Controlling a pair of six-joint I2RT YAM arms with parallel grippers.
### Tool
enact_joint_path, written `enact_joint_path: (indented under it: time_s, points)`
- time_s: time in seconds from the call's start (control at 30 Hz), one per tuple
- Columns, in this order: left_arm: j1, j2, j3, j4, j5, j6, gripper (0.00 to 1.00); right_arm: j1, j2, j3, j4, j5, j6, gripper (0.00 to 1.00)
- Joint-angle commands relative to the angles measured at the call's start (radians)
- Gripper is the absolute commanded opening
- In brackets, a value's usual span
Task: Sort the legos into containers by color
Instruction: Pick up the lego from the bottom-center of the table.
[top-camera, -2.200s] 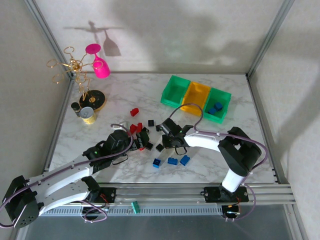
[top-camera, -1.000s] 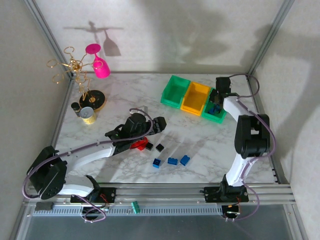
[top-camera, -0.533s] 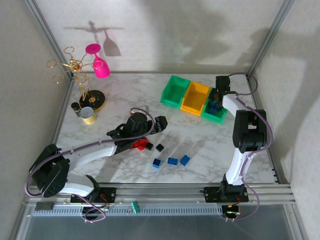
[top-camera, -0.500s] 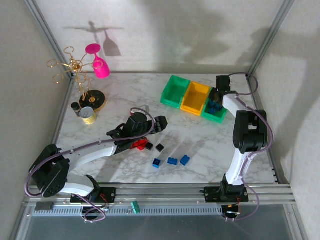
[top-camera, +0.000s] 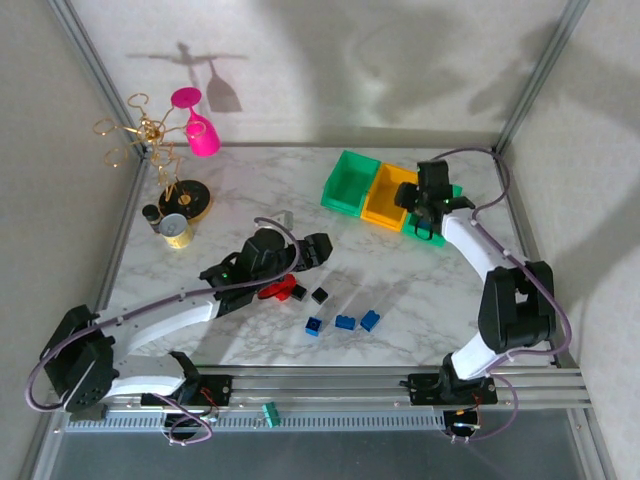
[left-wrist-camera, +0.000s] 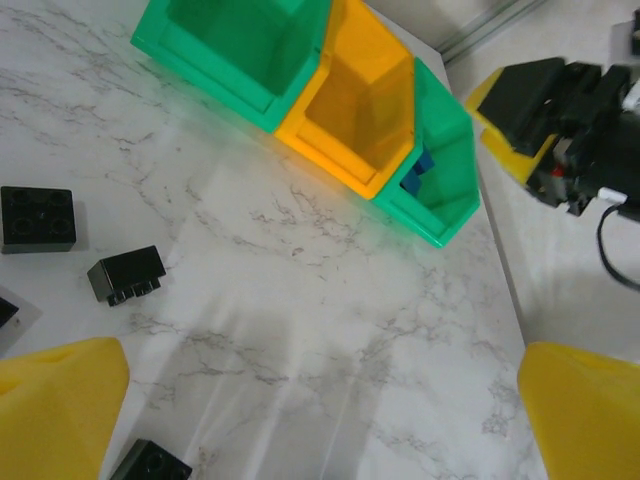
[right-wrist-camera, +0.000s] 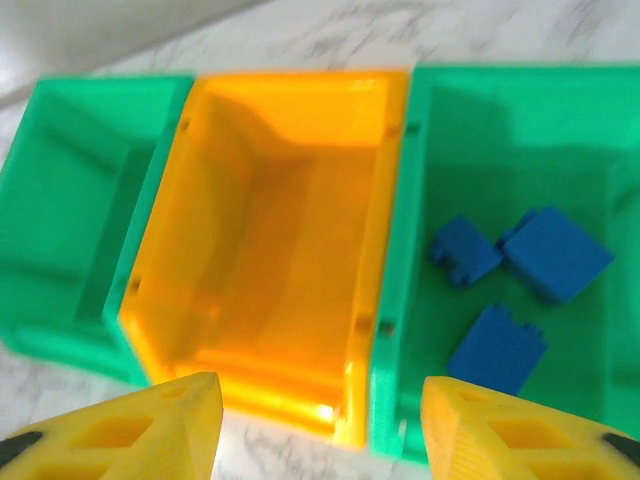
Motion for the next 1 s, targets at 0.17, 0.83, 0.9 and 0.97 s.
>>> enact_joint_path:
  time_s: [0.17,0.83,0.9,0.97]
  points:
    - [-0.023,-0.144,-0.1,-0.089,-0.026,-0.019,1.0,0.153,-0.142,-0.139,-0.14,-0.028,0.033,0.59]
    - [-0.048,-0.3,-0.202,-0.194,-0.009,-0.023,1.0,0.574,-0.288,-0.415,-0.35,0.108,0.55,0.76]
    - [-0.054,-0.299,-0.205,-0.196,-0.009,-0.02,1.0,0.608,-0.292,-0.439,-0.334,0.104,0.611,0.78]
    - [-0.058,-0.299,-0.208,-0.195,-0.011,-0.015,1.0,0.625,-0.288,-0.455,-0.334,0.108,0.649,0.79]
